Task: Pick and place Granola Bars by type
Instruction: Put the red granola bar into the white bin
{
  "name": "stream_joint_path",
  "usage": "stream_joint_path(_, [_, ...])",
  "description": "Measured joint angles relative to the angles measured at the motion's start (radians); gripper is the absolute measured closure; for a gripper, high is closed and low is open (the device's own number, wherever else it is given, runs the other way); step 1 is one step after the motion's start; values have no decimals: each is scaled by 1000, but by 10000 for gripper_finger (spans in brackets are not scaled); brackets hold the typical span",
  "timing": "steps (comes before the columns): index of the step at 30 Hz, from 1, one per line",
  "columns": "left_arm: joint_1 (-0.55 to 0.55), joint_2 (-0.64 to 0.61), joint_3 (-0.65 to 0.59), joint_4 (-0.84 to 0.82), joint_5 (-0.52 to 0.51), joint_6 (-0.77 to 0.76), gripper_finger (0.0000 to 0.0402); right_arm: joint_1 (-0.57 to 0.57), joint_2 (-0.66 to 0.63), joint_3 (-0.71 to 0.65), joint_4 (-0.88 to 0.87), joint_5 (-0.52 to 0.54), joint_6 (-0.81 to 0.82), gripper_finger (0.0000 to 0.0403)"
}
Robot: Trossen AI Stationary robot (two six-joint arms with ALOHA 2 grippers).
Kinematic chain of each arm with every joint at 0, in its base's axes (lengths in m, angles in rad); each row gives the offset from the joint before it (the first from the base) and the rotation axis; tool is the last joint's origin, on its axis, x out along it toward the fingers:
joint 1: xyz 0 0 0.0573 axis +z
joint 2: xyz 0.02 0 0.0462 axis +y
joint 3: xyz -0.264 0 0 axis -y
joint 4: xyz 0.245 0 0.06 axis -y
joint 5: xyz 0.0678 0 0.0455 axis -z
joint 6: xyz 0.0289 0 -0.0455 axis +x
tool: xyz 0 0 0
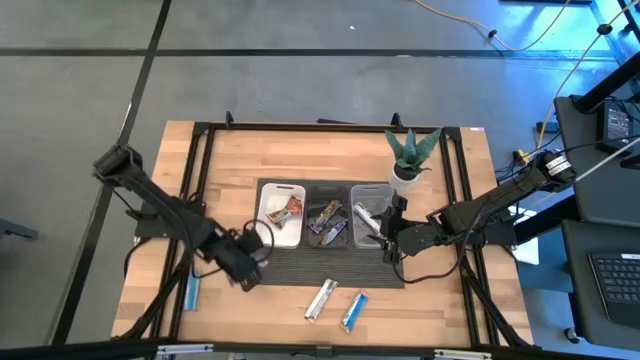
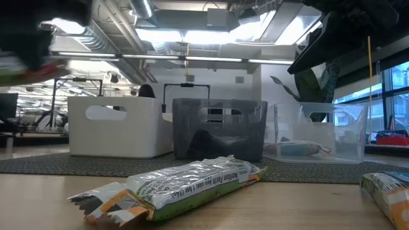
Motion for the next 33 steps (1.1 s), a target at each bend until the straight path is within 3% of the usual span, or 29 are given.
stream_joint_path(8, [183,-91,0,46,-109,183,323,0,0,0,-1,0,0,155])
stream_joint_path(18, [375,-92,0,241,-226,439,322,0,0,0,-5,0,0,155])
stream_joint_path(33, [424,91,0,227,-214,422,323,0,0,0,-21,0,0,155])
